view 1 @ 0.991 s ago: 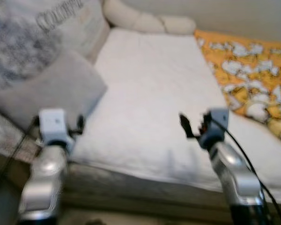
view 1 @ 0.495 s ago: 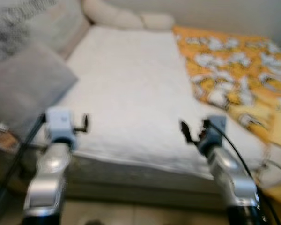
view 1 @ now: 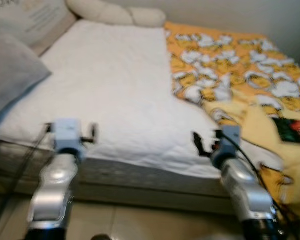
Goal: Clean up the room
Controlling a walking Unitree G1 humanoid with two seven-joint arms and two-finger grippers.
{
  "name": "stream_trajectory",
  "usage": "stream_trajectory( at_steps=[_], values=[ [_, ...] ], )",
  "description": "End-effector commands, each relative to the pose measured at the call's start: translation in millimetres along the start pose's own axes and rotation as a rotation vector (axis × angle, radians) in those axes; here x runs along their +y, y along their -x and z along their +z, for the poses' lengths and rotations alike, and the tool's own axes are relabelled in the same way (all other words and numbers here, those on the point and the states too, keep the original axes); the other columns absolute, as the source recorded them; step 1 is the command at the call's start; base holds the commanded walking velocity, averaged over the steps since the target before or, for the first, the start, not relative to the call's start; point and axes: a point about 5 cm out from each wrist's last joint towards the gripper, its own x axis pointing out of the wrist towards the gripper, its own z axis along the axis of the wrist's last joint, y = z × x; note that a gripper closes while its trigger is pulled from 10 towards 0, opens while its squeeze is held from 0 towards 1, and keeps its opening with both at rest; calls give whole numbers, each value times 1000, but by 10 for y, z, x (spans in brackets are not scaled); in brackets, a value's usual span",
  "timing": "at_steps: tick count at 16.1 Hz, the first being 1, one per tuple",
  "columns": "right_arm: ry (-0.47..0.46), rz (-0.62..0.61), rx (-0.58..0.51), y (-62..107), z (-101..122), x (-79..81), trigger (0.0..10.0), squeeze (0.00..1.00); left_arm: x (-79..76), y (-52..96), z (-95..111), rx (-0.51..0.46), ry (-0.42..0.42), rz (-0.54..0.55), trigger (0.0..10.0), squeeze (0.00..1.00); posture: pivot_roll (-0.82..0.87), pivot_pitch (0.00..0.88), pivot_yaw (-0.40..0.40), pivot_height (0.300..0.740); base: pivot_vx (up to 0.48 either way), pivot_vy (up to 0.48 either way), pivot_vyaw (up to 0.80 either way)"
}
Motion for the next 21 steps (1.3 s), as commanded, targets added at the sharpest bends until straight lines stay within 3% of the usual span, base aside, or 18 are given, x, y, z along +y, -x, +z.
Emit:
stream_trajectory(
  at_steps=[1, 4, 8, 21],
  values=[
    [30, 21, -39, -24, 92, 46, 10000, 0, 54, -15, 32, -9, -11, 18, 10000, 890, 53, 0, -67, 740, 0, -480, 0],
    [40, 14, -42, -33, 100, 33, 10000, 0, 32, -28, 44, -14, -10, 14, 10000, 890, 55, 0, -69, 740, 0, -480, 0],
    [35, -11, -41, -39, 91, 0, 10000, 0, 6, -35, 52, -18, -11, 8, 10000, 886, 52, 0, -67, 740, 0, -480, 775],
    [70, -10, -31, -45, 56, -16, 10000, 0, -5, -38, 35, -13, -16, 7, 10000, 886, 53, 0, -65, 740, 0, -480, 40]
  ],
)
